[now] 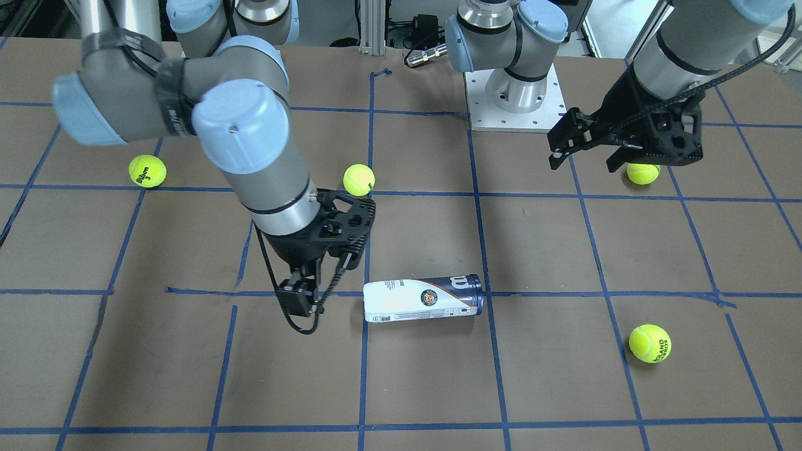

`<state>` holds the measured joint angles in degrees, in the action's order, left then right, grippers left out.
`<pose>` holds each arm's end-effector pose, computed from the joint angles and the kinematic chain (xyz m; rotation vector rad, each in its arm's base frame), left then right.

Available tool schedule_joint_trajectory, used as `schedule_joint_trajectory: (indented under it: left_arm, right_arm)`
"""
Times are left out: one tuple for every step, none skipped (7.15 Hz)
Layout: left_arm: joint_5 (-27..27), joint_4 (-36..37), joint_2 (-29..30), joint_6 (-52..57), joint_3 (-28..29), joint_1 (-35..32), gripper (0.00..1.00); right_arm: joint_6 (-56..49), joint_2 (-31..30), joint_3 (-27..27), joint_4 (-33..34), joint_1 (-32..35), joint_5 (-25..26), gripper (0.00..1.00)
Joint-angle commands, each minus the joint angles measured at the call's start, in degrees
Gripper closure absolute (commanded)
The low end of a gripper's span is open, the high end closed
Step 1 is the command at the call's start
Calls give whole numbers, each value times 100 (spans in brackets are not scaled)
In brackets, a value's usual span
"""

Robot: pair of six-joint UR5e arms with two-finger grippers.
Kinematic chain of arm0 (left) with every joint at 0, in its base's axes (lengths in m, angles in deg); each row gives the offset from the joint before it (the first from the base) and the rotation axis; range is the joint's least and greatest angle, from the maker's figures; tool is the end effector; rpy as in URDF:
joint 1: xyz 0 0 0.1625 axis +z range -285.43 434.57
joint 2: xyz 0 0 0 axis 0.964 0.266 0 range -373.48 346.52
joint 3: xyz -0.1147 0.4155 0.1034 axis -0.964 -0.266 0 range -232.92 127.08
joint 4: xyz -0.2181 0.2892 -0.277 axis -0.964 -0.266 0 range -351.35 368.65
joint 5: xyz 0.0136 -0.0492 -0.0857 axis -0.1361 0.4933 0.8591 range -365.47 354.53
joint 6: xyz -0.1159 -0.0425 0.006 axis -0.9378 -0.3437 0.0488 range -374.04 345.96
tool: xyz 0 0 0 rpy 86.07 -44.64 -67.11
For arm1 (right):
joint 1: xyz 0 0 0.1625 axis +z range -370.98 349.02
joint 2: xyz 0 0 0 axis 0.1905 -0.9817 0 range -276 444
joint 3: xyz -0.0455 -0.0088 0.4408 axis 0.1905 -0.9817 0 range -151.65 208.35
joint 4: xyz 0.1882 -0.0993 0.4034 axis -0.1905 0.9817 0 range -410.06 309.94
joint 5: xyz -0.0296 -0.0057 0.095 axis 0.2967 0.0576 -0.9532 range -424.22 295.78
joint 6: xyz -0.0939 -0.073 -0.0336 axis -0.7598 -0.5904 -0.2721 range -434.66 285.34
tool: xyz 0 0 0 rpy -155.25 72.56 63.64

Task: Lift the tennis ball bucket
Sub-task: 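Move the left gripper to the can's navy end while the right arm withdraws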

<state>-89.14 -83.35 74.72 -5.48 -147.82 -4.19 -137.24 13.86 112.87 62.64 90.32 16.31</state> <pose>-0.0448 -0.5289 0.4507 0.0778 -3.0148 -0.1039 0.2857 -0.6459 0.3648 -1.8418 2.4188 -0.3084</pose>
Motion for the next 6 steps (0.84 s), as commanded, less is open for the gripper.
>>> schedule_joint_trajectory:
  left_arm:
    - [507,740,284,-12,-553,1,0]
    - [1197,1014,433,-4,-686,1,0]
    - [1560,1122,609,75,-783,1,0]
    - [1773,1427,793,311,-906,1,0]
    - [1932,1761,1013,330,-1055,10,0]
    - [2194,1921,1224,348,-1109,1,0]
  right_arm:
    - [576,-726,30,-826,-444,-12,0]
    - [1268,-1025,21,-1029,-514,-3,0]
    - [2641,-1193,21,-1127,-724,75,0]
    - [2968,-1239,21,-1137,-761,94,0]
    - [3180,-1361,21,-1485,-796,137,0]
    - [4061,-1475,21,-1627,-796,260,0]
